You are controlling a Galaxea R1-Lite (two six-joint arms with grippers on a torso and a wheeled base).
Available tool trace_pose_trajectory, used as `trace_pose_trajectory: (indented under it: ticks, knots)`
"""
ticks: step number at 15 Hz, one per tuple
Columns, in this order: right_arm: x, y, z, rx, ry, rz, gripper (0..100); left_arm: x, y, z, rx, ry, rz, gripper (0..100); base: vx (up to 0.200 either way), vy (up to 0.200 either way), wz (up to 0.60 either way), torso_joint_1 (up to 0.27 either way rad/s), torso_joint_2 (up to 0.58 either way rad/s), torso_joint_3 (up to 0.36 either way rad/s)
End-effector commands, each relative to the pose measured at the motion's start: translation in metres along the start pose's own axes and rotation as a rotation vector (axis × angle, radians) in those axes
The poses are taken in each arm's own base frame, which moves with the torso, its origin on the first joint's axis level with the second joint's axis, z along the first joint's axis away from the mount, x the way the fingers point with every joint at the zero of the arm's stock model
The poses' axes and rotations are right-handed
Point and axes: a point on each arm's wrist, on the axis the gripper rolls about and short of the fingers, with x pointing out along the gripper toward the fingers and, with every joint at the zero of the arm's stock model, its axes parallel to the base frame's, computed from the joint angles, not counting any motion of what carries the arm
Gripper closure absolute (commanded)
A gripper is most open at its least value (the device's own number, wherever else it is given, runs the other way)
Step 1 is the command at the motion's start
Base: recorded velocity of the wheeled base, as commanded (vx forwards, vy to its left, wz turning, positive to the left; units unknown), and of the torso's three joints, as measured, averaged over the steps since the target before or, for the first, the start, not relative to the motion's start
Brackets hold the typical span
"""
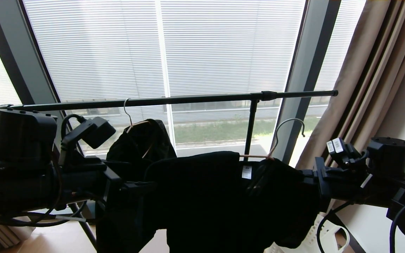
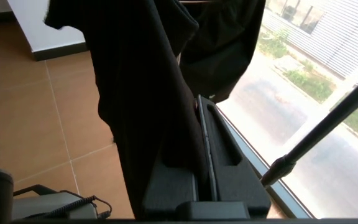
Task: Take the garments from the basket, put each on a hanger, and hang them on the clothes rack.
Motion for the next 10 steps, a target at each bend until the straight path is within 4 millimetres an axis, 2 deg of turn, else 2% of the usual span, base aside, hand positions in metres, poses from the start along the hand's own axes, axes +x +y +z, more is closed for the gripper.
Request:
trace_pose_trajectory:
  ticks: [1, 5, 6, 10]
  knots:
    - [-0.0017, 0.0017, 0.004, -0.015, -0.009, -0.001, 100, 0.0155, -0.001, -0.0083, -0.01, 0.06, -0.026, 0, 0.0, 0.0, 0.0, 0.0, 0.0, 0.0]
    - [-0.0021, 0.0023, 0.0039, -0.013, -0.009, 0.001, 100, 0.0247, 0.0011, -0.0093, -0.015, 0.061, -0.026, 0, 0.0, 0.0, 0.0, 0.0, 0.0, 0.0]
    - [-0.0019, 0.0022, 0.0035, -0.014, -0.008, 0.001, 100, 0.0244, 0.0018, -0.0093, -0.018, 0.059, -0.023, 100, 0.0, 0.0, 0.0, 0.0, 0.0, 0.0]
    - [-0.0036, -0.0041, 0.0016, -0.005, -0.007, -0.017, 100, 0.0147, -0.0006, -0.0146, -0.02, 0.055, -0.014, 100, 0.0, 0.0, 0.0, 0.0, 0.0, 0.0]
